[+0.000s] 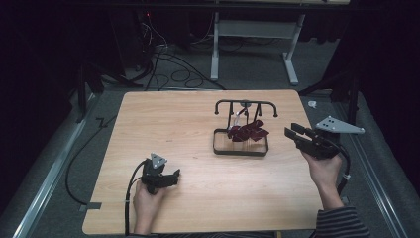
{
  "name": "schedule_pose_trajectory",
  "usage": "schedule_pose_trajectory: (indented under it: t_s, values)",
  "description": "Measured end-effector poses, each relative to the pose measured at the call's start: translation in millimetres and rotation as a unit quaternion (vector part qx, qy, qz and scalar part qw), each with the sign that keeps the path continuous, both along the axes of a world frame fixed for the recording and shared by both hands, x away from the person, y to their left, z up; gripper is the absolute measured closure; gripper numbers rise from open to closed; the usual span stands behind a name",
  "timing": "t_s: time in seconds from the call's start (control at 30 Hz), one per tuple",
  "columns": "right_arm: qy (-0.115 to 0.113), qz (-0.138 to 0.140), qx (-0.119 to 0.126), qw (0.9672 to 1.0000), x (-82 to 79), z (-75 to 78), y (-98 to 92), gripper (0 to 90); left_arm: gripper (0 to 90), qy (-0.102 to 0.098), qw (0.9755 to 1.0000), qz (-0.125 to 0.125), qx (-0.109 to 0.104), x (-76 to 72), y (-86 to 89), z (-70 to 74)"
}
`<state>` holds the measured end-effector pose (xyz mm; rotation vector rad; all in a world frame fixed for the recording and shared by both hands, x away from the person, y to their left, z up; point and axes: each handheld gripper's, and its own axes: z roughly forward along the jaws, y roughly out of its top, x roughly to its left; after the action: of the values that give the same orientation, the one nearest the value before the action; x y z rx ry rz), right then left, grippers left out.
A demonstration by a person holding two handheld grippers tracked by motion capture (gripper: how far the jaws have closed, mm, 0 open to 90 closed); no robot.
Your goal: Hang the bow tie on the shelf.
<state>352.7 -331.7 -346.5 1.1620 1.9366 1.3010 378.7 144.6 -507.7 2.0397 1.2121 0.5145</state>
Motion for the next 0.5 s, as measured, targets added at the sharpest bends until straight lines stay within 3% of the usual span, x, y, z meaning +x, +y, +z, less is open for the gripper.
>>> schedule_pose_trajectory:
  t_s: [0.5]
  values:
    - [0.009,-0.014,0.016,0.9997,-15.7,-16.0,-15.5,65.8,20.7,0.000,1.0000,0.000,0.000,0.0,0.0,0.0]
